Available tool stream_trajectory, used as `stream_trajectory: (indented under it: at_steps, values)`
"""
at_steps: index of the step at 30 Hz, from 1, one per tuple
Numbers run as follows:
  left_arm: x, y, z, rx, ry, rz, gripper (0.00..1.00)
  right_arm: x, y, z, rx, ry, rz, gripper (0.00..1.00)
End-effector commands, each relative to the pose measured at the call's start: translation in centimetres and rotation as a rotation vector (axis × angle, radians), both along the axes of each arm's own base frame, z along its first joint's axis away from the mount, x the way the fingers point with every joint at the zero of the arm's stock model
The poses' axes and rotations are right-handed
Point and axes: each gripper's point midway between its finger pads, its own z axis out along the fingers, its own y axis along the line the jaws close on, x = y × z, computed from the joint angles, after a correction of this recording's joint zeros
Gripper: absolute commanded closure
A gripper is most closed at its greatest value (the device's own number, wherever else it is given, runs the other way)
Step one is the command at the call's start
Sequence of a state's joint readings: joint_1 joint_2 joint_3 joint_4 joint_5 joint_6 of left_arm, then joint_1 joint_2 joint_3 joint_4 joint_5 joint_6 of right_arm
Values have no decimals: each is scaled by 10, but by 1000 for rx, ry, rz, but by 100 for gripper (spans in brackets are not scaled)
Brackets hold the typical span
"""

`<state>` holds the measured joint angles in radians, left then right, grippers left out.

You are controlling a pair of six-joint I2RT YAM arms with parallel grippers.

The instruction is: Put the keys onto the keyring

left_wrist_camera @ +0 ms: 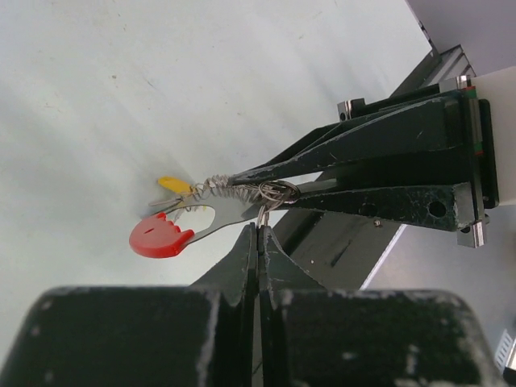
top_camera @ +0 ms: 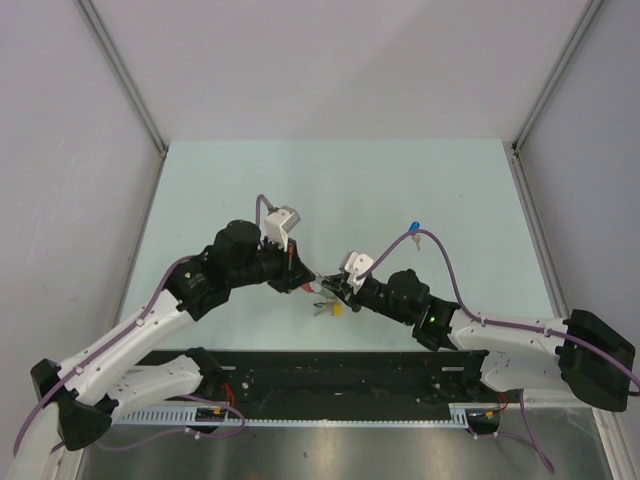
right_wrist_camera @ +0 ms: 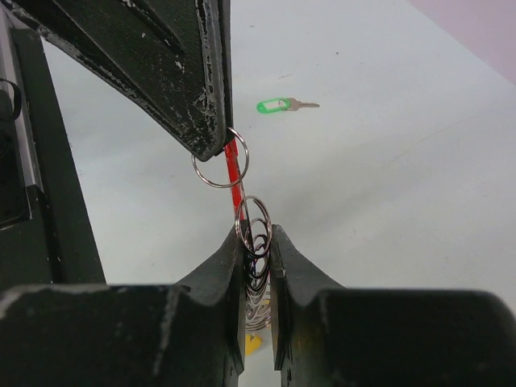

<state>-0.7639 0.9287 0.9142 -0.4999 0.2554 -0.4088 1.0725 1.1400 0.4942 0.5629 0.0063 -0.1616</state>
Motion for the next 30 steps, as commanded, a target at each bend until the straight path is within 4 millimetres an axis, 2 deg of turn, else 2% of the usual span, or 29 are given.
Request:
stream_trajectory:
  at_steps: [1, 3, 8, 10, 12, 14, 16, 17, 19, 20, 22, 23, 25, 26, 27, 28, 29, 30]
  values:
    - [-20, -2, -2, 19, 72, -84, 100, 11, -7, 23, -11, -86, -42, 93]
    - [-27, -7, -8, 17, 120, -123, 100, 13, -9, 22, -39, -118, -47, 92]
    - [-32, -9, -22, 56, 176, -154, 100, 18, -11, 21, -85, -184, -61, 92]
    - [-27, -7, -25, 74, 167, -135, 100, 18, -12, 21, -85, -182, -61, 94]
    - [-21, -5, -23, 84, 142, -109, 100, 16, -11, 22, -78, -176, -49, 100]
    - [-10, -2, -20, 92, 97, -62, 98, 14, -11, 21, -80, -169, -40, 100]
    - [-2, 1, -15, 95, 57, -28, 92, 11, -9, 20, -75, -154, -30, 100]
    - [2, 1, -12, 90, 37, -11, 80, 12, -10, 20, -72, -149, -32, 100]
    - [10, 5, -6, 82, -10, 32, 70, 12, -11, 21, -58, -130, -39, 100]
    - [14, 4, 1, 53, -39, 46, 62, 12, -11, 22, -52, -125, -41, 100]
    - [15, 4, 0, 24, -53, 64, 56, 12, -13, 26, -27, -106, -50, 100]
    - [16, 2, 14, -33, -100, 68, 51, 14, -14, 27, -18, -100, -60, 100]
    - [16, 5, 9, -70, -102, 97, 43, 15, -17, 32, 7, -81, -74, 100]
    - [16, 5, 25, -137, -149, 110, 42, 17, -18, 33, 15, -73, -87, 100]
    - [13, 6, 13, -154, -119, 126, 41, 18, -20, 34, 22, -66, -99, 100]
    - [13, 6, 15, -186, -122, 135, 40, 17, -20, 36, 31, -60, -99, 100]
    - [11, 7, 28, -256, -156, 145, 39, 18, -21, 36, 42, -46, -105, 100]
    - [9, 7, 17, -282, -107, 166, 39, 19, -22, 37, 47, -40, -118, 100]
